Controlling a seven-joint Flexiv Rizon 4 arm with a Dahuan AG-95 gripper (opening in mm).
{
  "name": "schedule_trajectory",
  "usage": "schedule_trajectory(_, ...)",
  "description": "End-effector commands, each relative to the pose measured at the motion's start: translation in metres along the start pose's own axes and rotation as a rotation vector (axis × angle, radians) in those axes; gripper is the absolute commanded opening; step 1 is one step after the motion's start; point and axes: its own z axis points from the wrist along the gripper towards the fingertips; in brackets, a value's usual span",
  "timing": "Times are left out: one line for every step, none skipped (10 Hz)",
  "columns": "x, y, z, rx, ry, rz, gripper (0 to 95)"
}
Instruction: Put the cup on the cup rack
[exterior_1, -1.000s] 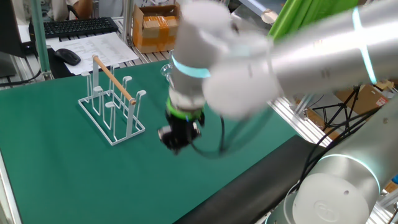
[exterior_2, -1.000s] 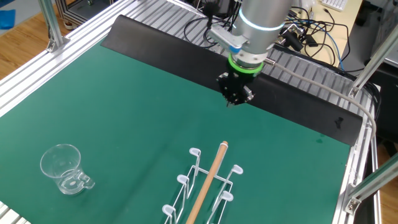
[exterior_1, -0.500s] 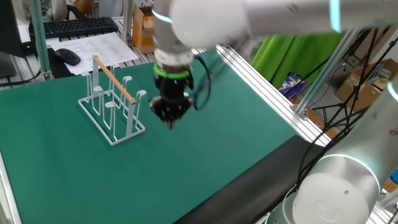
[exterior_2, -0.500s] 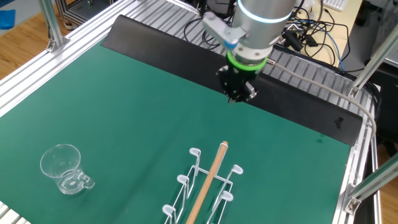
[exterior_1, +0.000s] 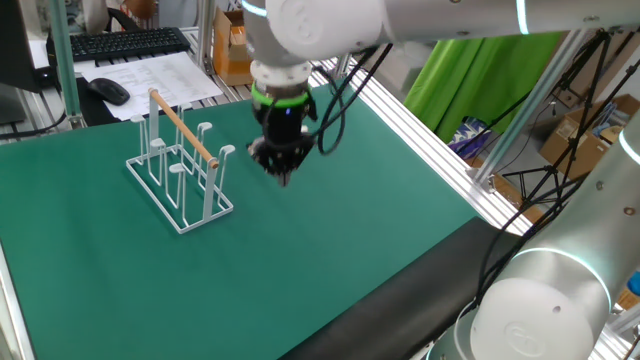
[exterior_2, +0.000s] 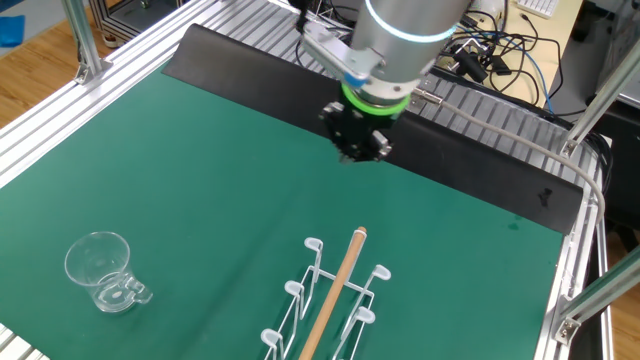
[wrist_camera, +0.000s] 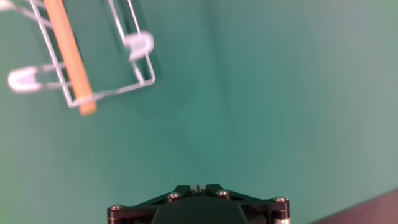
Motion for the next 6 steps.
schedule_trajectory(-0.013, -0.014, -0.002, -0.024, 0.002, 0.075, 0.0)
schedule_trajectory(-0.017, -0.026, -0.002, -0.027, -0.007, 0.068, 0.0)
schedule_trajectory(-0.019, -0.033, -0.002, -0.021, -0.027, 0.054, 0.0)
schedule_trajectory(-0.02, -0.036, -0.001, 0.037, -0.136, 0.091, 0.0)
schedule_trajectory(-0.02, -0.036, -0.001, 0.13, -0.158, 0.119, 0.0)
schedule_trajectory(-0.021, -0.037, -0.001, 0.128, -0.184, 0.169, 0.0)
